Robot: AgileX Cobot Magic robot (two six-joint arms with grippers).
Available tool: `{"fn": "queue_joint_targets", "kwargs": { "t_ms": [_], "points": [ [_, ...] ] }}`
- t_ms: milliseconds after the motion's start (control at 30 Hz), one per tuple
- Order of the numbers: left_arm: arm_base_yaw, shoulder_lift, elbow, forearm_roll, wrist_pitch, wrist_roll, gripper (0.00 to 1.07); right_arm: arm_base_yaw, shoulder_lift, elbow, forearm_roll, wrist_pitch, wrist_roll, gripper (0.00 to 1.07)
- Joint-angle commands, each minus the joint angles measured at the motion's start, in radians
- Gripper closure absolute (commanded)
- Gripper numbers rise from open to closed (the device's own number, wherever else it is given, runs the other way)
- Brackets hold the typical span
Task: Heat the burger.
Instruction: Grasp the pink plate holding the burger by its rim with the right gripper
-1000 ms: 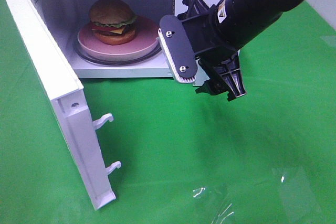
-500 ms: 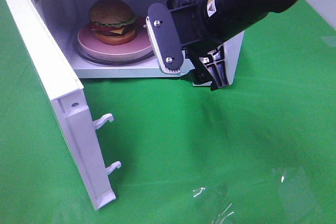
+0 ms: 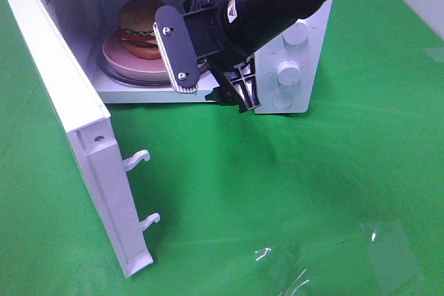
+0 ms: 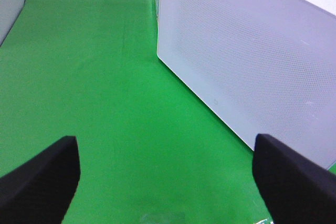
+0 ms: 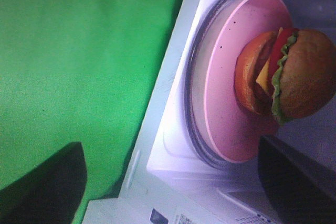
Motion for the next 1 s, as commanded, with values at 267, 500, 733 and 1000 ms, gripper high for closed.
{"fn": "queue_joint_targets", "kwargs": {
  "t_ms": [267,500,733,1000],
  "points": [
    [-0.001,-0.018,0.005,0.002,-0.006,0.0,0.25,0.001,0.138,-0.119,0.014,-0.004,0.01,0.24],
    [-0.001,-0.018,0.005,0.002,-0.006,0.0,0.25,0.001,0.224,-0.218,0.013,-0.004,0.06,0.25],
    [-0.001,-0.018,0.005,0.002,-0.006,0.0,0.25,0.001,0.314,-0.315,0.011,0.012,0.058,0.25],
    [-0.001,-0.018,0.005,0.002,-0.006,0.0,0.25,-0.002,0.389,-0.389,0.014,0.031,0.059,0.26]
  ]
}}
